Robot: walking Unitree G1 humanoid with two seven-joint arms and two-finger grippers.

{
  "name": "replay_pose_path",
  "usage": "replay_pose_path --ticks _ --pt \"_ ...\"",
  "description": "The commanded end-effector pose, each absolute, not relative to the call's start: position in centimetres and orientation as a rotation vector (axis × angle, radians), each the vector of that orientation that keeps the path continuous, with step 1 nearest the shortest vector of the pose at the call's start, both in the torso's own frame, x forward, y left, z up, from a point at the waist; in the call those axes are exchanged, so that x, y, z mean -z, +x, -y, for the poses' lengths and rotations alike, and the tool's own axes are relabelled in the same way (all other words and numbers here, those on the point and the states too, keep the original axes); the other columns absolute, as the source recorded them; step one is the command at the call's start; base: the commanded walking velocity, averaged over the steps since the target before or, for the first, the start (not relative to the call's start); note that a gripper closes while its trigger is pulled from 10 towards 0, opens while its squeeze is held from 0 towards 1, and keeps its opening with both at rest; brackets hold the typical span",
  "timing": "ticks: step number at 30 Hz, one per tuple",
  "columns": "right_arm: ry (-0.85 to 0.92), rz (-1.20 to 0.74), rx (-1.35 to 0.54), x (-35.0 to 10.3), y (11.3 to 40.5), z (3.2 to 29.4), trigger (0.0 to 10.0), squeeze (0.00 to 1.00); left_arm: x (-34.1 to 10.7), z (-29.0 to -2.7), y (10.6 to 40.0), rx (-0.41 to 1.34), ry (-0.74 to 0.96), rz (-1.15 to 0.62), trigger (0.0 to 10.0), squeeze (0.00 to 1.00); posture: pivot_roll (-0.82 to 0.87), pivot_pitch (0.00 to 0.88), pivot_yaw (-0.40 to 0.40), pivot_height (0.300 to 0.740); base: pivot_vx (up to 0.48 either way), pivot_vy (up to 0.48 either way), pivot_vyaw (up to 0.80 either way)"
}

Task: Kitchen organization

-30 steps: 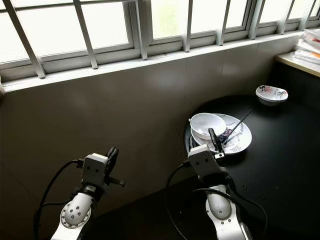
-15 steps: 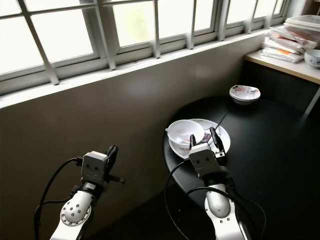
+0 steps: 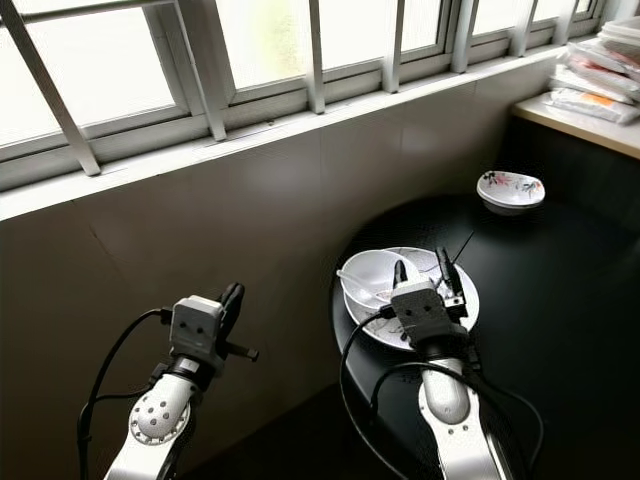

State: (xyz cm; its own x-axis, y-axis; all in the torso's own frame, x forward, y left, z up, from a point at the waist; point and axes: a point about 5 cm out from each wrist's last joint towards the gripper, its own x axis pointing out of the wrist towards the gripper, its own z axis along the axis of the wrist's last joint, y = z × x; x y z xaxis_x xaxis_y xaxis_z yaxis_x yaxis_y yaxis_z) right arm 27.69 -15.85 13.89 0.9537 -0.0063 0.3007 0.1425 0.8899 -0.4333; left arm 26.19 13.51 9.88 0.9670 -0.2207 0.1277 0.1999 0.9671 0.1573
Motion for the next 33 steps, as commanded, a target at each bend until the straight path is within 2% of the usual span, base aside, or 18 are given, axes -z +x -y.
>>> replay_pose_path --ticks 1,6,9,13,19,23,27,33 --pt "-0.424 0.24 0.117 -13.5 28.3 16.5 10.0 0.0 -9.7 -13.5 26.1 0.218 0.144 0.143 10.0 0.0 -0.12 0.0 0.054 0.74 0.0 0.0 -0.43" --pt "-0.378 0.209 0.148 -13.5 29.1 17.4 10.0 0.0 -9.6 -13.5 26.1 0.219 0.144 0.138 10.0 0.0 -0.12 0.0 0.055 0.74 0.0 0.0 -0.8" --pt "-0.336 0.18 0.155 -13.4 29.8 17.9 10.0 0.0 -9.6 -13.4 26.1 0.22 0.145 0.136 10.0 0.0 -0.12 0.0 0.057 0.74 0.0 0.0 0.0" --pt "-0.173 0.064 0.184 -13.2 32.0 20.1 10.0 0.0 -9.5 -13.4 26.2 0.219 0.148 0.134 10.0 0.0 -0.12 0.0 0.055 0.74 0.0 0.0 0.0" --pt "-0.042 -0.032 0.183 -13.1 33.9 21.8 10.0 0.0 -9.5 -13.5 26.3 0.215 0.149 0.134 10.0 0.0 -0.12 0.0 0.055 0.74 0.0 0.0 0.0" --pt "0.103 -0.131 0.255 -12.6 35.2 24.1 10.0 0.0 -9.5 -13.5 26.3 0.214 0.15 0.133 10.0 0.0 -0.11 0.0 0.054 0.74 0.0 0.0 0.0" --pt "0.124 -0.159 0.265 -12.5 35.7 24.6 10.0 0.0 -9.5 -13.5 26.3 0.212 0.151 0.133 10.0 0.0 -0.11 0.0 0.054 0.74 0.0 0.0 0.0" --pt "0.09 -0.236 0.215 -11.7 36.3 23.8 10.0 0.0 -9.4 -13.7 26.2 0.209 0.155 0.13 10.0 0.0 -0.1 0.0 0.053 0.74 0.0 0.0 0.0"
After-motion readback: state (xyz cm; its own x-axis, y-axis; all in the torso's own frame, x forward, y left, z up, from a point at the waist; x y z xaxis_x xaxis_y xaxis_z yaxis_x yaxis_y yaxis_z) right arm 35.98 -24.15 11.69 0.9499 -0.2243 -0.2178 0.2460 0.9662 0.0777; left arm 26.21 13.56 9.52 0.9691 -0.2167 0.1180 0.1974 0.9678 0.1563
